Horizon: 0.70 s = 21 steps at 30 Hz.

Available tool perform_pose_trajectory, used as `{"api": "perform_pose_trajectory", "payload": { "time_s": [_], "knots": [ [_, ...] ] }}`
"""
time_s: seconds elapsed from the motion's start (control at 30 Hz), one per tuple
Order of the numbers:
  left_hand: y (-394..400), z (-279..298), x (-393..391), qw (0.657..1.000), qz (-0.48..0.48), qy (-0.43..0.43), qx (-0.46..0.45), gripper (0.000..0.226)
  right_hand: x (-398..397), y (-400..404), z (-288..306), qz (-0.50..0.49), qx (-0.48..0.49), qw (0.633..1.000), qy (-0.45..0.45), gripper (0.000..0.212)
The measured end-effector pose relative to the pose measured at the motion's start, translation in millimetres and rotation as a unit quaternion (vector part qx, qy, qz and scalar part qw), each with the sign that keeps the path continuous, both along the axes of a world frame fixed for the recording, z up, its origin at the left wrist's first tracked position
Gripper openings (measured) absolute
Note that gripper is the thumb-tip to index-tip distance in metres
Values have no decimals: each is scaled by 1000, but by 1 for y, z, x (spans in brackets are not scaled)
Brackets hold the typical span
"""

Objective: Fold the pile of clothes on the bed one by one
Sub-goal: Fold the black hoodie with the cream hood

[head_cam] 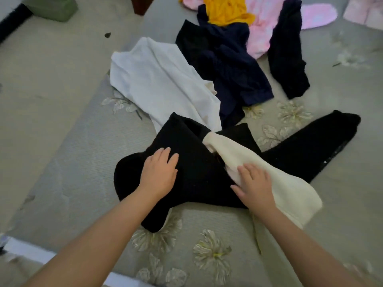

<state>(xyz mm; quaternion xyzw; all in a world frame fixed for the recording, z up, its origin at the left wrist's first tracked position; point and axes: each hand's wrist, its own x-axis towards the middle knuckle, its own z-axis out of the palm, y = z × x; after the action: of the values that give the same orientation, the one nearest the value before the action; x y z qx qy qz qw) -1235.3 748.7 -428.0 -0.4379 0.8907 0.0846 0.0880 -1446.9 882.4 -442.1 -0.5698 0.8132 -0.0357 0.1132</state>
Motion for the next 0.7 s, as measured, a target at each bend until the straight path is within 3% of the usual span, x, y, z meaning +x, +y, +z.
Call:
{"api": "perform_pose_trajectory", "payload": {
  "time_s": [0.07, 0.1, 0.2, 0.27, 0.4, 0.53, 0.7],
  "knots": [
    [2, -22, -28, 996, -58, 64, 29, 55, -17, 35, -15, -80, 103, 991, 18, 65],
    [4, -31, -43, 993, -81, 68, 47, 63, -23, 47, -22, -101, 110, 989, 21, 63],
    [8, -62, -77, 993, -90, -1, 72, 79, -36, 62, -42, -105, -6, 991, 81, 35],
    [9, -74, -84, 995, -69, -36, 57, 67, -45, 52, -47, -118, -36, 990, 74, 16],
    [0, -65, -101, 995, -74, -59, 28, 36, -68, 10, -36, -242, -17, 970, -19, 18],
    [-22, -34, -109, 982, -101, -158, 31, 29, -91, -72, 8, -228, -126, 964, -52, 20],
    [-45, 3, -95, 948, -104, -297, 50, 31, -84, -162, 52, -99, -272, 952, -99, 23]
  ]
}}
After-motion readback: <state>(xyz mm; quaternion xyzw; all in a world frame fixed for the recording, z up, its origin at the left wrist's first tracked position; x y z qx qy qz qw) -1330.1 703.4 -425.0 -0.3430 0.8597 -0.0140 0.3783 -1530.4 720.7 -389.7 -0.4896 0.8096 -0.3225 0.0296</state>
